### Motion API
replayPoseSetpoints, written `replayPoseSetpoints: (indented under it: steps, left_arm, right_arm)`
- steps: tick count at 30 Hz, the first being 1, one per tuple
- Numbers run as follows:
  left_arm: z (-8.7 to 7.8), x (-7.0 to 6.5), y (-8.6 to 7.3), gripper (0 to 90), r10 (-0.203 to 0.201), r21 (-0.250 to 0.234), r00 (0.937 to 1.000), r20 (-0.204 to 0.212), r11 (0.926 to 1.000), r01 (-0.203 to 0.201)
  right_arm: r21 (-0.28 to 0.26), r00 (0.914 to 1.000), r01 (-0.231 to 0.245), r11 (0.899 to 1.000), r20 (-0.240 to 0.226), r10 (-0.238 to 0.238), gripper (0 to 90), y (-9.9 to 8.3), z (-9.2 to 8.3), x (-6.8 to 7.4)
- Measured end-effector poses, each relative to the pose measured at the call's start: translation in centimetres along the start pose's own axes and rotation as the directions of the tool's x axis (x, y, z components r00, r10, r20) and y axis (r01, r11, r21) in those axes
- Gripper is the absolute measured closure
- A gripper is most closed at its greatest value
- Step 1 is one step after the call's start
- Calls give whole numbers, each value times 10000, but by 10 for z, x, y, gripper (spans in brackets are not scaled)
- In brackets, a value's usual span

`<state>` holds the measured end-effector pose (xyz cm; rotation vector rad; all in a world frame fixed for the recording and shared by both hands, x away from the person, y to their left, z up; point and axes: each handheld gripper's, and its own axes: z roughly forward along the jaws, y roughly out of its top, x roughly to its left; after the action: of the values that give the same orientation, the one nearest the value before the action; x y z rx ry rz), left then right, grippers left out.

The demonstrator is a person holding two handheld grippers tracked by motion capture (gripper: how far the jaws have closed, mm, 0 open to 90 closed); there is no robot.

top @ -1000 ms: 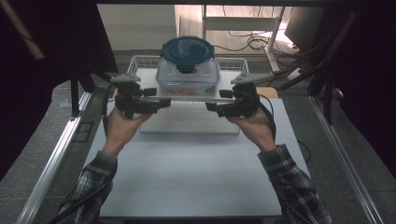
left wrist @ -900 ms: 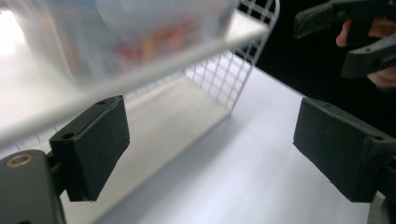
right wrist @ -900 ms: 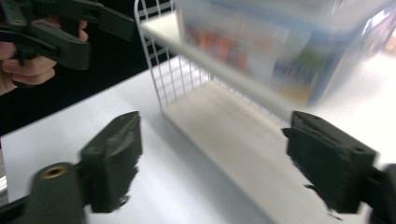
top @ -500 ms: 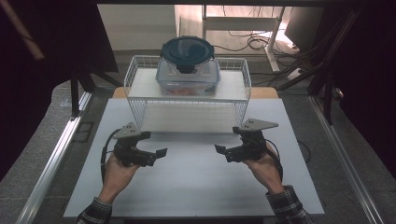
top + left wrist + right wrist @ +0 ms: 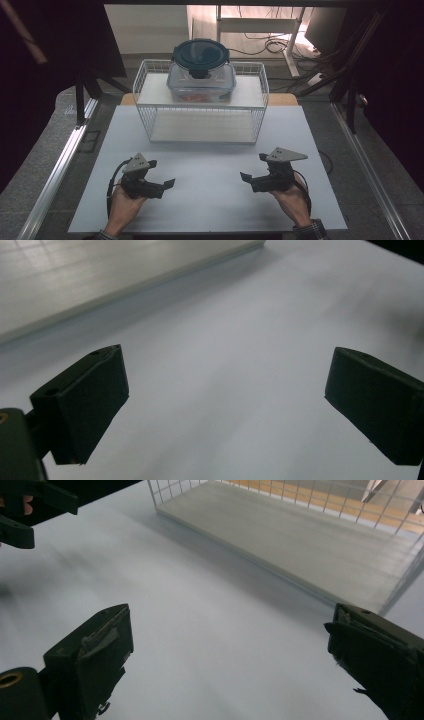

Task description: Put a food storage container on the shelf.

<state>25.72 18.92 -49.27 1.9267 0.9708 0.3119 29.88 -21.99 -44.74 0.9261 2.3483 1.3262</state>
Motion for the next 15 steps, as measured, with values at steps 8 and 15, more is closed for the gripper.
replayPoseSetpoints:
  steps: [8,15]
  left_arm:
    - [0,-5,-23,20,-51,570,9997,-227,9984,64]
    - [2,-8,-37,16,-81,944,9994,-351,9955,114]
  right_arm:
    - [259,9996,-176,9995,226,170,26,-23,-4,-1]
    - [631,9989,-229,9977,412,203,14,-40,-4,2]
